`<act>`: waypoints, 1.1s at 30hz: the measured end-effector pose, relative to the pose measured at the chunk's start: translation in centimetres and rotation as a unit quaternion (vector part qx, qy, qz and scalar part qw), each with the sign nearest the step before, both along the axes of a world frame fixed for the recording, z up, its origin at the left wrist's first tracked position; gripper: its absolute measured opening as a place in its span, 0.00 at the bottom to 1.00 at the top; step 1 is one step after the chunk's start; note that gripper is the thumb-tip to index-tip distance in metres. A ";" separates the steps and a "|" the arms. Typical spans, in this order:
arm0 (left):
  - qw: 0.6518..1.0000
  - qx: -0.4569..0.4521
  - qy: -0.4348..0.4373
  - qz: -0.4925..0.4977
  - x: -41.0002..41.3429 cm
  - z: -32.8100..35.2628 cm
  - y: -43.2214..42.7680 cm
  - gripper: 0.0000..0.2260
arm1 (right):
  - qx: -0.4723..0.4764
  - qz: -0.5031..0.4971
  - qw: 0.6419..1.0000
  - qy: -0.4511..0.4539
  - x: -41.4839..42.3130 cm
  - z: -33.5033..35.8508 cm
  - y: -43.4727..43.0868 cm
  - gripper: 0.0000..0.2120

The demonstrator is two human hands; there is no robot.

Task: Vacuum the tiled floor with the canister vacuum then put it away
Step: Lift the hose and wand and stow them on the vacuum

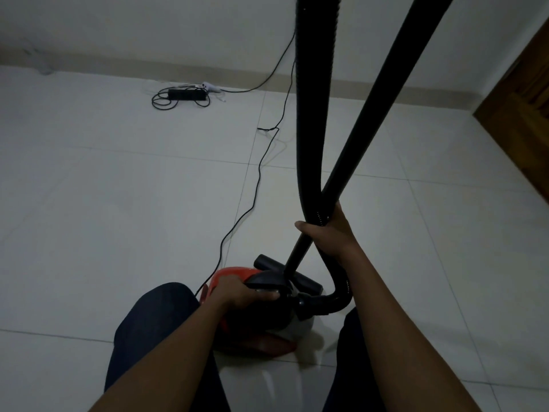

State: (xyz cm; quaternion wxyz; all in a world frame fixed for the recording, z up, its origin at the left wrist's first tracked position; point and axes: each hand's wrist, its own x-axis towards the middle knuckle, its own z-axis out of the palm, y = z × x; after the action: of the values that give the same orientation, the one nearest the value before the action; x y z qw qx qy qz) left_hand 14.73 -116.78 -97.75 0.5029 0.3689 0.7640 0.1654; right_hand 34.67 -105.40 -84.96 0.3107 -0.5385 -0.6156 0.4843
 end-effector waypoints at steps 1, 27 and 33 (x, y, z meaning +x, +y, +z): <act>1.000 -0.003 0.001 0.003 0.0 0.0 0.1 0.45 | 0.002 -0.002 1.000 -0.001 0.0 -0.1 0.1 0.25; 0.983 -0.058 0.153 -0.089 0.5 1.4 -1.0 0.65 | 0.006 -0.004 1.000 -0.005 -0.7 -0.5 0.2 0.29; 0.981 -0.057 0.156 -0.097 0.2 1.5 -0.8 0.66 | 0.002 -0.008 1.000 -0.005 -0.8 -0.3 0.2 0.29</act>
State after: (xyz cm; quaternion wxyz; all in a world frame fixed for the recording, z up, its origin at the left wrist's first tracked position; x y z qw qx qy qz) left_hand 14.92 -117.55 -96.22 0.4113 0.4331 0.8019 0.0119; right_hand 33.83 -105.19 -85.30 0.3127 -0.5456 -0.6138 0.4772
